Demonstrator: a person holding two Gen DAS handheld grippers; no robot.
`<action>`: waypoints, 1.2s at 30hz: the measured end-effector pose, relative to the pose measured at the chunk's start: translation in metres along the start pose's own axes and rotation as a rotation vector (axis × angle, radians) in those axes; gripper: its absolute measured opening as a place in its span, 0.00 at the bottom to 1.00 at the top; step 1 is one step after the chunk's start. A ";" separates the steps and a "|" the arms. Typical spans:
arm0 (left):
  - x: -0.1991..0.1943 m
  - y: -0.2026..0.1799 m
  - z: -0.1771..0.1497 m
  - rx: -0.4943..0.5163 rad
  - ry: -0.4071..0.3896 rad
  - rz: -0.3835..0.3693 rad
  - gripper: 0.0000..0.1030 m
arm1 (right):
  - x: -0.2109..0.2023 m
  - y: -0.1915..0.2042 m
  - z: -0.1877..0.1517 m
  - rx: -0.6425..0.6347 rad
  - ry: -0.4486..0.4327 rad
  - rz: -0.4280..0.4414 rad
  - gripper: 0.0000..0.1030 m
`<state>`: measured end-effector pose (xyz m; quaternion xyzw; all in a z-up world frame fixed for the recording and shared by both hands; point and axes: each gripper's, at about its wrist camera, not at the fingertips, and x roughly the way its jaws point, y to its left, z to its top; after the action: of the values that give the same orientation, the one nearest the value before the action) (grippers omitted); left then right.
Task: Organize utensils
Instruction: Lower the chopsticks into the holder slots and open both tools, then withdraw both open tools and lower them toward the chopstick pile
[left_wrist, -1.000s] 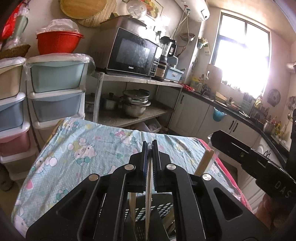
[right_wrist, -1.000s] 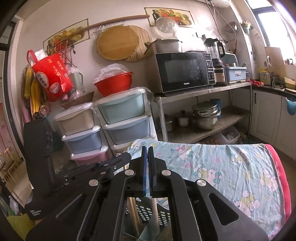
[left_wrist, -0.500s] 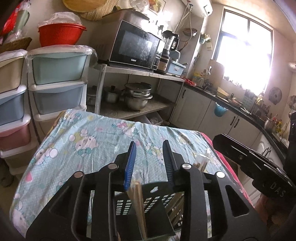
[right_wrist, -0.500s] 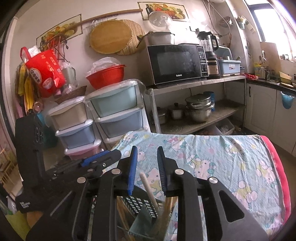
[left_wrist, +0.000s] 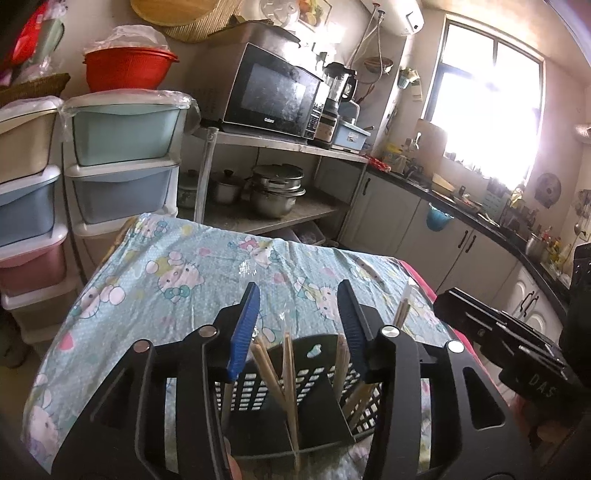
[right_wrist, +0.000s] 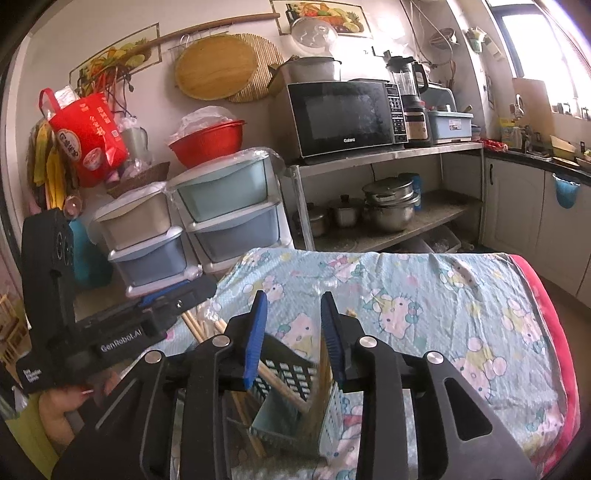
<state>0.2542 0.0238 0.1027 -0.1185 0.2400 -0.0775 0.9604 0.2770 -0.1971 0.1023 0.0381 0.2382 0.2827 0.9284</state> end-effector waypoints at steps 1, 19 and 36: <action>-0.002 0.000 -0.001 0.000 0.000 -0.003 0.40 | -0.002 0.001 -0.002 -0.003 0.004 0.000 0.30; -0.036 0.011 -0.023 -0.021 0.018 0.000 0.74 | -0.025 0.007 -0.035 -0.004 0.069 -0.005 0.39; -0.058 0.016 -0.044 -0.057 0.018 0.000 0.89 | -0.044 0.007 -0.056 0.007 0.082 -0.012 0.47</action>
<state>0.1836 0.0425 0.0867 -0.1450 0.2509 -0.0720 0.9544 0.2150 -0.2188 0.0728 0.0283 0.2771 0.2776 0.9194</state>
